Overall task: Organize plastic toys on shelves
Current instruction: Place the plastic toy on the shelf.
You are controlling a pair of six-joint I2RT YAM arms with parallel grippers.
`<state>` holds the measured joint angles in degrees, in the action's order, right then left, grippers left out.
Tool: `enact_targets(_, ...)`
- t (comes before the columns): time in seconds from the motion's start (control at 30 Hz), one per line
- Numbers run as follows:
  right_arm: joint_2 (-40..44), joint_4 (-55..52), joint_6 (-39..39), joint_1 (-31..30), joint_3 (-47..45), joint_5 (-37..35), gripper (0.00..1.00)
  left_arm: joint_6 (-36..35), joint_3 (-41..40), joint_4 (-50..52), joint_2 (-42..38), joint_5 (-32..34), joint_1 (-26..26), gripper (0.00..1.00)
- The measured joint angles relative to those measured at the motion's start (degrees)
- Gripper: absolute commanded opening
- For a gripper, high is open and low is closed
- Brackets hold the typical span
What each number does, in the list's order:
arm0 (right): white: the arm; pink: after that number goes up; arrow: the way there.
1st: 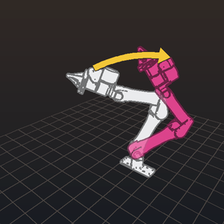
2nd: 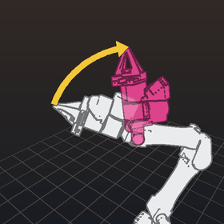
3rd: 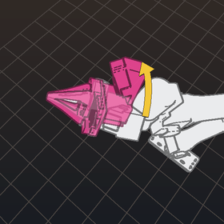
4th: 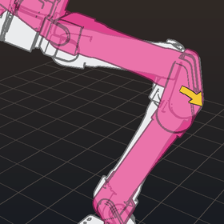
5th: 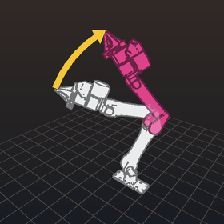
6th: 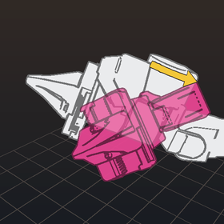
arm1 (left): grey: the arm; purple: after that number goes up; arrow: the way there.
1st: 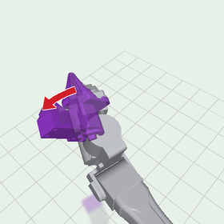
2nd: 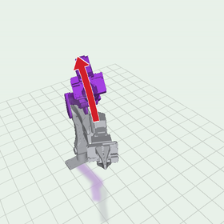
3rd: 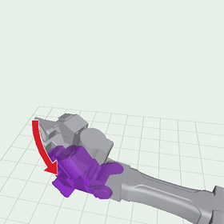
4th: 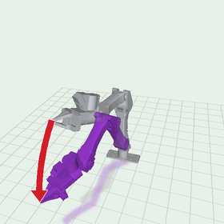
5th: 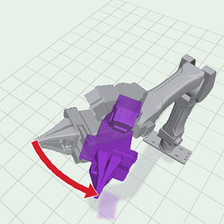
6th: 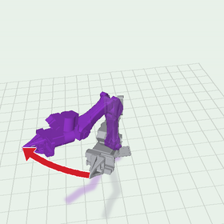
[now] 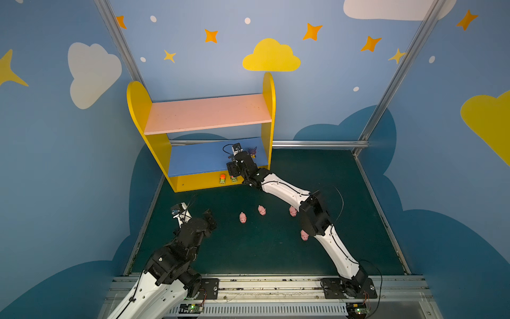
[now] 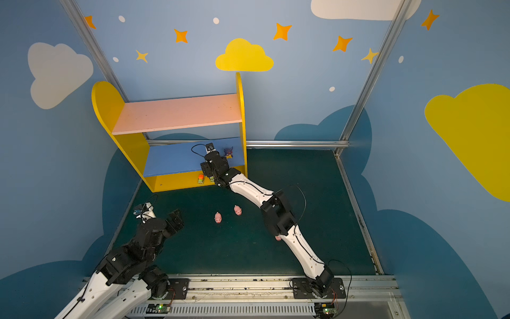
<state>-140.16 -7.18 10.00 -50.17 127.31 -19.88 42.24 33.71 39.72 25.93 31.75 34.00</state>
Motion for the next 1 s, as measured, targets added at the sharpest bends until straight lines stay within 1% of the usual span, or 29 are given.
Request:
enact_targets(0.4, 8.90, 1.03, 0.52, -1.03, -6.16, 1.42, 0.84, 0.04, 0.00, 0.83, -1.42, 0.02, -0.04, 1.00)
enact_targets(0.57, 13.16, 1.40, 0.87, -1.77, -10.12, 1.68, 0.84, 0.24, 0.02, 1.73, -1.92, 0.04, -0.04, 1.00)
enact_targets(0.77, 20.63, 1.14, 2.29, -2.95, -18.69, 1.97, 0.84, 1.07, 0.02, 3.34, -4.04, 0.07, -0.04, 1.00)
enact_targets(0.87, 25.86, 0.13, 3.45, -3.91, -24.28, 1.86, 0.84, 1.31, 0.04, 3.63, -4.24, -0.22, -0.04, 1.00)
enact_targets(1.0, 36.79, -1.44, 5.05, -6.10, -35.82, 0.20, 0.84, 1.60, 0.15, 3.76, -3.43, -1.73, -0.04, 1.00)
